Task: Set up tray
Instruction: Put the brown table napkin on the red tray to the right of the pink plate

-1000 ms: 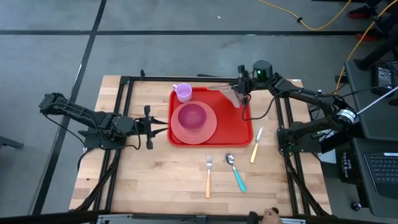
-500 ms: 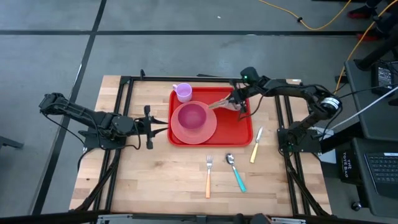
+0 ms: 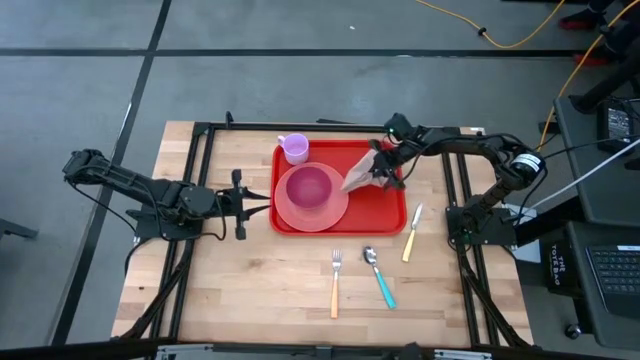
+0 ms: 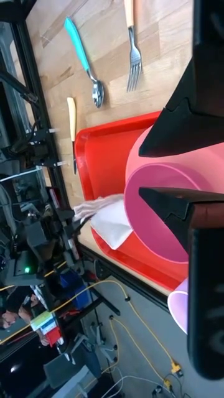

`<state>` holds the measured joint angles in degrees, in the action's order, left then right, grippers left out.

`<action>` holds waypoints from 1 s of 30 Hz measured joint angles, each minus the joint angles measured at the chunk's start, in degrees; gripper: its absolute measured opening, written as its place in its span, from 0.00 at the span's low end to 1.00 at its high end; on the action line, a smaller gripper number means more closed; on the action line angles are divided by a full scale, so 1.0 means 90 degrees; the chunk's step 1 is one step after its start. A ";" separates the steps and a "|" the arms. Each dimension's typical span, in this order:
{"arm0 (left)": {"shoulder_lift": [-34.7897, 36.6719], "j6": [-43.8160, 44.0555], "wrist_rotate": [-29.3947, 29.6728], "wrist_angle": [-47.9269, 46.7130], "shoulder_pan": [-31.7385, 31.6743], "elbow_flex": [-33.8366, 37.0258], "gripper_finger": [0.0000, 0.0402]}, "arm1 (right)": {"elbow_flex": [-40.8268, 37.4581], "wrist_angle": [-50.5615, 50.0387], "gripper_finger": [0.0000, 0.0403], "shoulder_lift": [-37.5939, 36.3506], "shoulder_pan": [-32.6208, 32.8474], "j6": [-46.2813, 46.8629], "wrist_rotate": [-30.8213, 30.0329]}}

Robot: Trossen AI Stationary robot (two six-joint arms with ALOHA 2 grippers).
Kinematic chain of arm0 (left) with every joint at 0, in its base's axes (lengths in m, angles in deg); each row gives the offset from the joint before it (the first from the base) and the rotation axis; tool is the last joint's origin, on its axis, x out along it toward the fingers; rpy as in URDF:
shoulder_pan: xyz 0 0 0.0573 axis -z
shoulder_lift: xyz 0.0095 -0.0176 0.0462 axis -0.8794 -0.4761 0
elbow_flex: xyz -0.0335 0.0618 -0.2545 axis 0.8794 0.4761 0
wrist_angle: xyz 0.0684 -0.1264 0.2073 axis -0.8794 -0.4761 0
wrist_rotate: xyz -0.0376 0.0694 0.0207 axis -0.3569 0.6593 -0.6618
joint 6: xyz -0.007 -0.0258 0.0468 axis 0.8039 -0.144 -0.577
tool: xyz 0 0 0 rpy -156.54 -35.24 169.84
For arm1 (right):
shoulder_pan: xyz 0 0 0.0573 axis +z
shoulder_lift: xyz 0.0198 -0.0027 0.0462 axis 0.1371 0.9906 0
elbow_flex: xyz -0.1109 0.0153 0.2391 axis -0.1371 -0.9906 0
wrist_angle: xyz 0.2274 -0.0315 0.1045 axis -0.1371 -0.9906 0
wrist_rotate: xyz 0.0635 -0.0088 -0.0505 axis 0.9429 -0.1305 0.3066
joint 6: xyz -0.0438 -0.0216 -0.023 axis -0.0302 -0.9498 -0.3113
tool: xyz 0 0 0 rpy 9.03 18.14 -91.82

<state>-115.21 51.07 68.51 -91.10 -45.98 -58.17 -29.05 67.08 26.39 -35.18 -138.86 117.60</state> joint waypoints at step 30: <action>0.0001 0.0230 -0.0389 0.0013 0.0001 0.0000 0.20 | 0.0000 -0.0936 0.03 -0.0002 0.1826 0.2204 -0.2875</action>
<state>-115.20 53.14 65.02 -90.98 -45.98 -58.17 -29.05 58.66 26.37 -18.74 -119.02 91.73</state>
